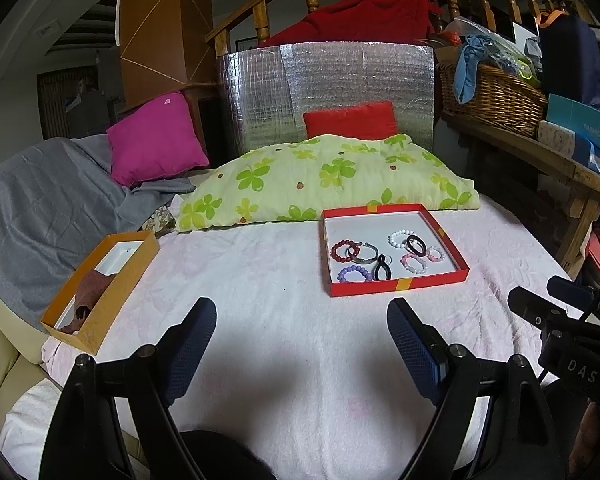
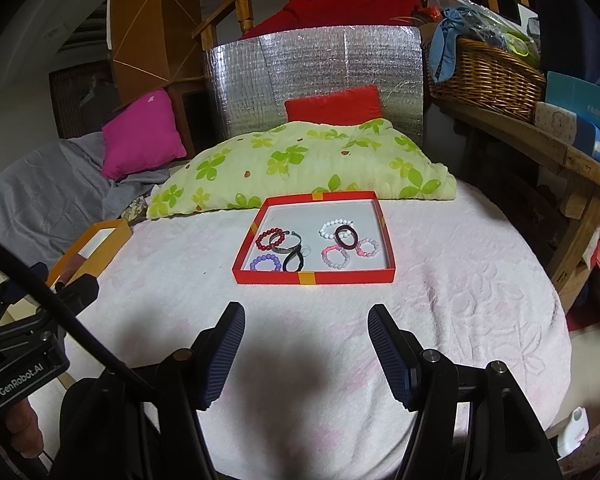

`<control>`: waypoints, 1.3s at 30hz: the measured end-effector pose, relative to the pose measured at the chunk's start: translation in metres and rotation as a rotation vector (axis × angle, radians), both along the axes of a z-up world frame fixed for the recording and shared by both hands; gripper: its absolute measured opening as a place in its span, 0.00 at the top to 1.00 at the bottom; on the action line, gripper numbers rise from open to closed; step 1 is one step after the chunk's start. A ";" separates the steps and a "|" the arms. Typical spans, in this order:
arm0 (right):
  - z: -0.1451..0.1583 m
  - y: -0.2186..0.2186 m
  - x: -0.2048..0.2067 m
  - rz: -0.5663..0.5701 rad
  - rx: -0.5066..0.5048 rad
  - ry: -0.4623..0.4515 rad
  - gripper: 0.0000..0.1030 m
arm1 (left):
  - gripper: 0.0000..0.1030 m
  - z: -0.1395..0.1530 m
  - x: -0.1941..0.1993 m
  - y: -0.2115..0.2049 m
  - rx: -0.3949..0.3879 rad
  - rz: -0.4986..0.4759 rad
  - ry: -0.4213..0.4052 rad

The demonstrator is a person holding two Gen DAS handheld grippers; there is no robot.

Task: Organize jewelry

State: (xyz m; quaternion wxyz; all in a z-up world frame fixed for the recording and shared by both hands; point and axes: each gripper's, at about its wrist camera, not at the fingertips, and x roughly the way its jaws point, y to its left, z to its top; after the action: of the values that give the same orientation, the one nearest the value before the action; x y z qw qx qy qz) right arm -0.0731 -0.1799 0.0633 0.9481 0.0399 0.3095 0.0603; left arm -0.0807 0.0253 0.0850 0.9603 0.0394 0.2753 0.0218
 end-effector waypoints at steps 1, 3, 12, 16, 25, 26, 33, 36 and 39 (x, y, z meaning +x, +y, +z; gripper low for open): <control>0.001 0.000 0.000 -0.002 -0.002 -0.002 0.34 | 0.15 0.000 0.000 0.000 -0.001 0.001 -0.001; 0.003 -0.001 0.001 -0.006 -0.004 -0.005 0.34 | 0.15 0.001 0.000 0.001 -0.004 0.003 -0.005; 0.008 0.001 0.005 -0.006 -0.019 -0.012 0.34 | 0.15 0.003 0.003 0.002 -0.002 0.011 -0.009; 0.008 0.002 0.008 -0.006 -0.021 -0.010 0.34 | 0.15 0.002 0.005 0.003 -0.003 0.016 -0.005; 0.006 0.000 0.020 -0.008 -0.026 0.002 0.34 | 0.15 -0.001 0.016 0.004 -0.007 0.021 0.009; 0.005 0.000 0.021 -0.009 -0.026 0.004 0.34 | 0.15 -0.002 0.016 0.004 -0.008 0.021 0.010; 0.000 0.001 0.031 -0.004 -0.033 0.017 0.34 | 0.15 -0.005 0.024 0.005 -0.009 0.027 0.020; -0.002 0.003 0.035 0.002 -0.034 0.023 0.34 | 0.15 -0.006 0.028 0.006 -0.010 0.033 0.021; -0.004 0.004 0.040 0.005 -0.036 0.030 0.34 | 0.15 -0.007 0.030 0.006 -0.009 0.031 0.020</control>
State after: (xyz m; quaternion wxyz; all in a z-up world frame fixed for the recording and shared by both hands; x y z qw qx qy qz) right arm -0.0328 -0.1759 0.0593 0.9439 0.0231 0.3246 0.0568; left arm -0.0508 0.0317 0.0779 0.9572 0.0309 0.2856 0.0352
